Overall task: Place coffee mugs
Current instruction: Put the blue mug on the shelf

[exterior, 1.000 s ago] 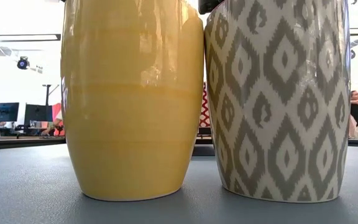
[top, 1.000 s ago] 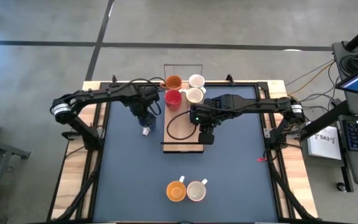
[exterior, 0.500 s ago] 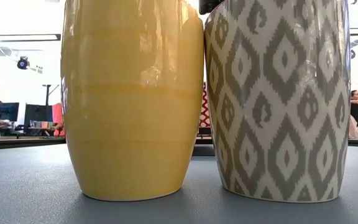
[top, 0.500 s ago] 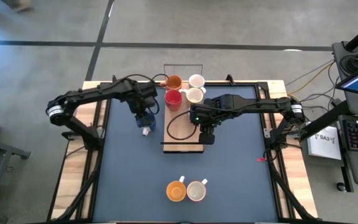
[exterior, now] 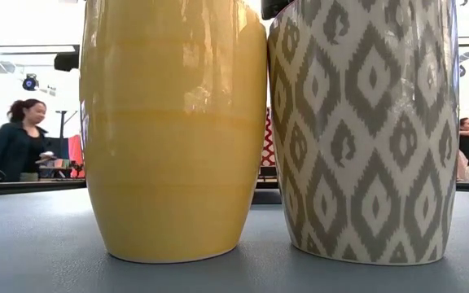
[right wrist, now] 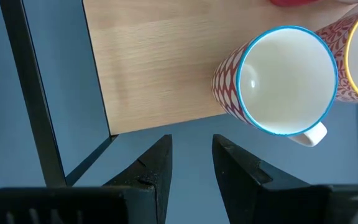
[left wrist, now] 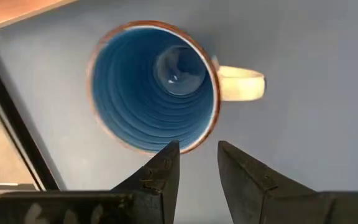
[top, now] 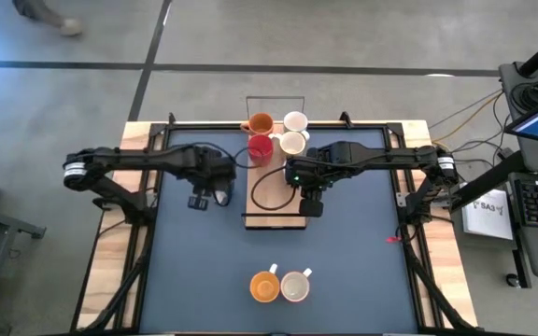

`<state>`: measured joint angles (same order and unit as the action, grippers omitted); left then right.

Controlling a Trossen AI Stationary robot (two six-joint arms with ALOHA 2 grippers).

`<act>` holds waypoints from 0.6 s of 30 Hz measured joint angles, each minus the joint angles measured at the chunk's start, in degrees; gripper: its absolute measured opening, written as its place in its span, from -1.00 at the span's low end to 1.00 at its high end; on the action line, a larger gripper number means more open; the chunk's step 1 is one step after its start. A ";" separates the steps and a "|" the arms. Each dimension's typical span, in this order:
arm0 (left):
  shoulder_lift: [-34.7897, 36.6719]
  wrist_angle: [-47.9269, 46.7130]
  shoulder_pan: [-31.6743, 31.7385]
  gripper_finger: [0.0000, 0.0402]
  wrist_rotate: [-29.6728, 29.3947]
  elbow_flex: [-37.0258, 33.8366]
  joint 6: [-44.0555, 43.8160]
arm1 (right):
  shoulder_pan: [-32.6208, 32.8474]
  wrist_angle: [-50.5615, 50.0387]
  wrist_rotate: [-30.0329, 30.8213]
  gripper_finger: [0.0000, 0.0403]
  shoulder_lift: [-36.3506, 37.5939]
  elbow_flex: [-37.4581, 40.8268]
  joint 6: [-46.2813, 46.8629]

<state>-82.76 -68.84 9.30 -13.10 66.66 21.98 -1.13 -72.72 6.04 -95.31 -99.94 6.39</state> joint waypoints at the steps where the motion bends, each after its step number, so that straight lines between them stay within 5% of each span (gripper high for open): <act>1: -0.19 0.00 0.01 -0.55 0.01 -0.22 0.57 | 0.00 0.02 0.00 -0.48 0.00 0.00 0.31; 18: -4.68 6.10 0.24 -0.60 1.73 -3.20 2.21 | 0.00 0.12 0.00 -0.48 0.00 0.00 2.76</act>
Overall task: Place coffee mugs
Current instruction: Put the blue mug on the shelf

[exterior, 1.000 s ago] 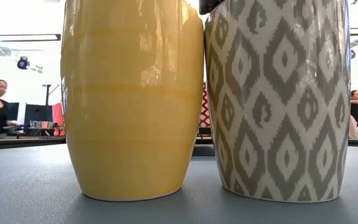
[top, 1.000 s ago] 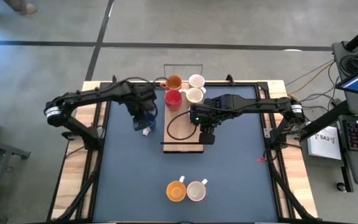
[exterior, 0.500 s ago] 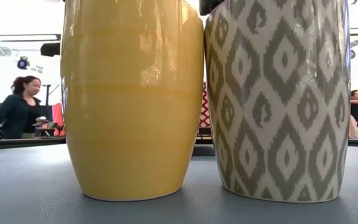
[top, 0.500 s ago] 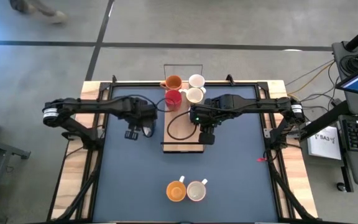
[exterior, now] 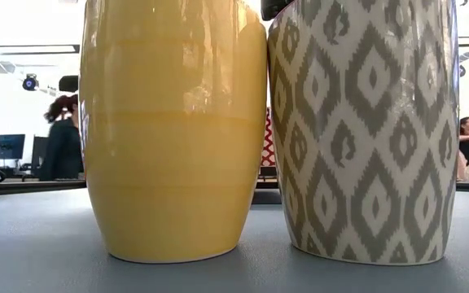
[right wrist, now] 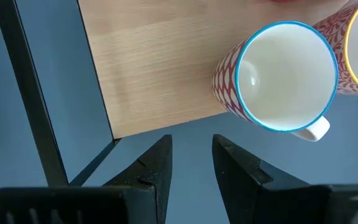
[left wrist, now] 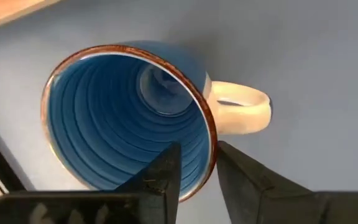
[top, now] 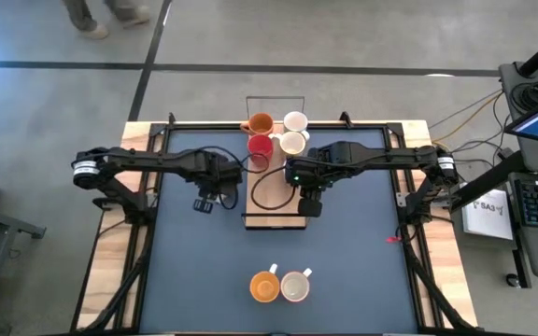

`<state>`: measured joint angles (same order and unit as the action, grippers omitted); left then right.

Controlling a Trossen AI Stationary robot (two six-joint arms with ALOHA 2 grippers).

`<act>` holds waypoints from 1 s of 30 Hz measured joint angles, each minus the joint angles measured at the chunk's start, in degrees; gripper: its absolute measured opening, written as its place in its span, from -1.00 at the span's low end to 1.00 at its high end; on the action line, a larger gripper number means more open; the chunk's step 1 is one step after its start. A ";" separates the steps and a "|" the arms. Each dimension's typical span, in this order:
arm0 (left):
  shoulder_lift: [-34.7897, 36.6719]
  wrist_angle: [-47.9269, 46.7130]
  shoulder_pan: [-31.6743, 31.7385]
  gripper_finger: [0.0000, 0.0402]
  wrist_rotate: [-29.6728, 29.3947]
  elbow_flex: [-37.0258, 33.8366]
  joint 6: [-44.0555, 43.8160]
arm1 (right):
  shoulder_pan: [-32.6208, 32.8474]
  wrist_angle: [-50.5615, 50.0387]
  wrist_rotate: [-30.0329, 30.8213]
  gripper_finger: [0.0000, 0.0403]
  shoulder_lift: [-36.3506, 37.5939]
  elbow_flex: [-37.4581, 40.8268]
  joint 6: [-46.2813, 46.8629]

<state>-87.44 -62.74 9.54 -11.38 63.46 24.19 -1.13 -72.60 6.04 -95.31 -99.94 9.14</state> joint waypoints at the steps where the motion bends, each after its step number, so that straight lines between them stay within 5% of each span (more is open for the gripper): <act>1: -0.06 0.02 0.04 -0.64 0.45 0.00 -1.15 | 0.00 -0.02 0.00 -0.48 0.00 0.00 -0.02; 6: -0.04 0.28 1.36 -0.96 7.04 0.01 -10.84 | 0.00 -0.01 0.01 -0.48 0.00 0.00 -0.05; 18: 0.04 4.70 5.26 -0.96 7.39 0.17 -43.49 | 0.00 0.02 0.01 -0.48 0.00 0.00 0.27; 30: 0.04 5.94 5.65 -0.84 9.17 0.93 -35.31 | 0.00 -0.02 0.00 -0.48 0.00 0.00 0.29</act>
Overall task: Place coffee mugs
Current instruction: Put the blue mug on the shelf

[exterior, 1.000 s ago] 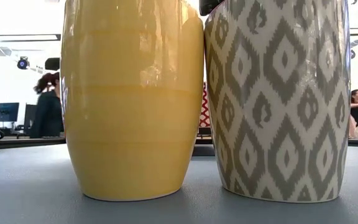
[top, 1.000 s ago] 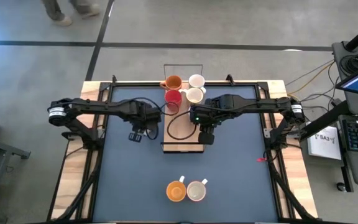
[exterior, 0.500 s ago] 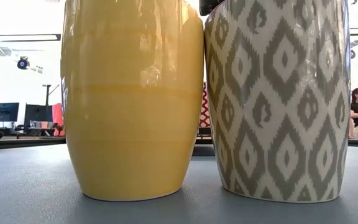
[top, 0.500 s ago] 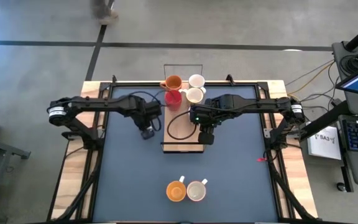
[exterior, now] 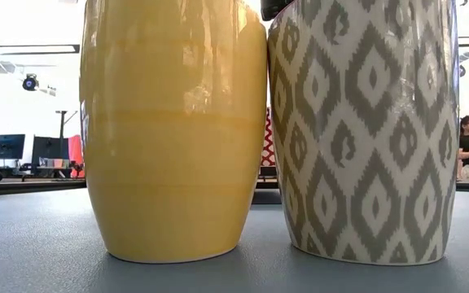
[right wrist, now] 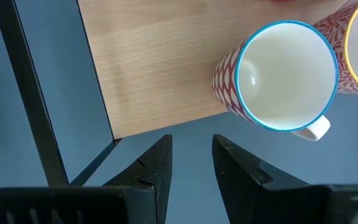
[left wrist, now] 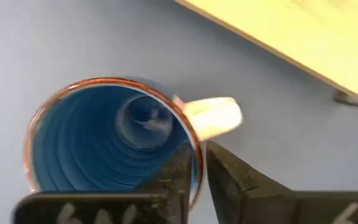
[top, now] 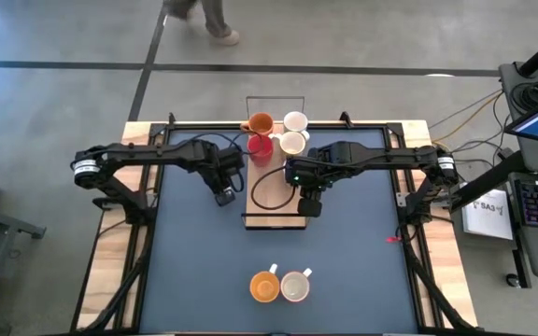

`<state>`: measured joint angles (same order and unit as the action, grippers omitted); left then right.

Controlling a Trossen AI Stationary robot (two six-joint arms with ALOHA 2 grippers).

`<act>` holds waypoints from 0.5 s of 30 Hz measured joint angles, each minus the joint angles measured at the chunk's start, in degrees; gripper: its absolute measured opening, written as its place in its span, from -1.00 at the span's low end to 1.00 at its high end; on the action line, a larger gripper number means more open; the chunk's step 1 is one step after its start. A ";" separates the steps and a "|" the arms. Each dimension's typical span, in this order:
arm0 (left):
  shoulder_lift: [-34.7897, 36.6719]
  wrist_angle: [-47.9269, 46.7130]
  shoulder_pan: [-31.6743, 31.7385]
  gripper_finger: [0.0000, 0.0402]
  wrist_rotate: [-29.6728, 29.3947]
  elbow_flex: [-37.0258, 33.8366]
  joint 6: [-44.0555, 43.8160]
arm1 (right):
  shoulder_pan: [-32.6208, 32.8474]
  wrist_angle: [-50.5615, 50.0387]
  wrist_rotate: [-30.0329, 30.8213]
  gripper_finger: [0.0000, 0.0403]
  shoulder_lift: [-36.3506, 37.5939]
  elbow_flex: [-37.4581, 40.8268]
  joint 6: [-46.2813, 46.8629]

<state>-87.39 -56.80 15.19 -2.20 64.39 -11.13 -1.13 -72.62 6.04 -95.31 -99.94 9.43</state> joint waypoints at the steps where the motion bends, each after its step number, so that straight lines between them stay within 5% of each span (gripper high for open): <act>1: 0.00 -0.47 0.01 -0.81 1.18 0.25 1.10 | 0.00 0.00 0.00 -0.48 0.00 0.00 0.00; 6: 0.26 -5.13 -0.38 -0.65 4.63 2.27 10.46 | 0.00 -0.14 0.00 -0.48 0.00 0.00 0.00; 15: 1.18 -8.56 -0.34 -0.54 -0.10 2.74 20.94 | 0.00 -0.16 0.00 -0.48 0.00 0.00 -0.28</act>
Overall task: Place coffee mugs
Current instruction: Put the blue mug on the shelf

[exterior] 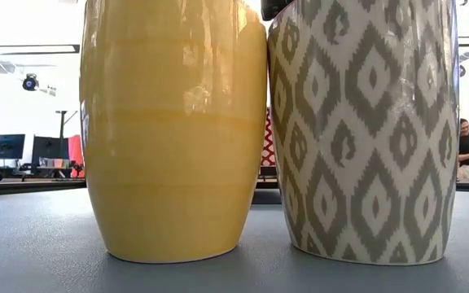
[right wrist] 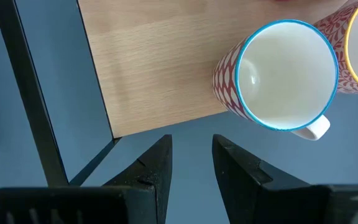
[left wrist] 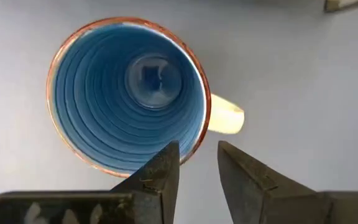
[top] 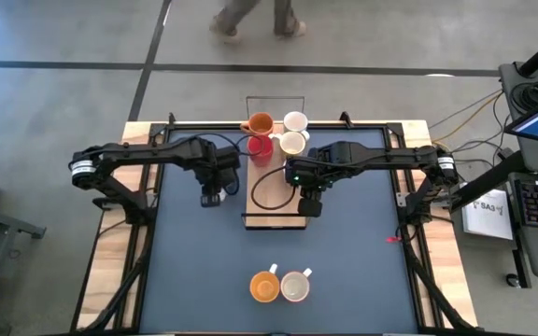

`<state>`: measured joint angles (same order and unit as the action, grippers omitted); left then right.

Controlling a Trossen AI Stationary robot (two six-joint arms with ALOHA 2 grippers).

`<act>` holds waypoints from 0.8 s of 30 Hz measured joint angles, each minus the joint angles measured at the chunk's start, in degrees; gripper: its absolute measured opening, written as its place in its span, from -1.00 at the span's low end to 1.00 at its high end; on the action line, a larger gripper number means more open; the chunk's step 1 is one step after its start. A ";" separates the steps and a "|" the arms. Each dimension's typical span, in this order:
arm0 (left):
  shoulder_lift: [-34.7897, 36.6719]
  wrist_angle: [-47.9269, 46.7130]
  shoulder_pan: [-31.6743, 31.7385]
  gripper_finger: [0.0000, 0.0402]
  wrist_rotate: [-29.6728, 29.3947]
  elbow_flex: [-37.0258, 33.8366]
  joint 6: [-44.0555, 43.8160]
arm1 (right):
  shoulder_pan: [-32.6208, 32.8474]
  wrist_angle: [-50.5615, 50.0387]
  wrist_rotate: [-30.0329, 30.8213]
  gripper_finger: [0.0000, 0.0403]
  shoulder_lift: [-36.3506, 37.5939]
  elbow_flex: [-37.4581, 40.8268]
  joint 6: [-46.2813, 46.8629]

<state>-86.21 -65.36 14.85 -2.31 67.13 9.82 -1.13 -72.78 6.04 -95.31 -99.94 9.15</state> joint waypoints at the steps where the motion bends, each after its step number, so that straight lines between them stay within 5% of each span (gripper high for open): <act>1: 0.01 -0.76 0.00 -0.54 -0.07 0.00 1.28 | 0.00 -0.02 0.00 -0.48 0.00 0.00 0.00; 5: 0.04 -3.82 -0.02 -0.53 -1.21 0.00 6.53 | 0.00 -0.02 0.00 -0.48 0.00 0.02 -0.14; 12: -0.02 -3.86 -0.02 -0.53 -11.72 0.00 19.14 | 0.00 0.07 0.00 -0.48 0.00 0.02 -0.17; 24: -0.43 -1.36 -0.02 -0.53 -12.15 -0.52 41.61 | -0.02 0.18 0.00 -0.48 0.00 0.02 0.19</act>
<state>-86.65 -66.72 14.83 -14.46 66.61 51.43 -1.15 -72.60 6.04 -95.31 -99.92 9.34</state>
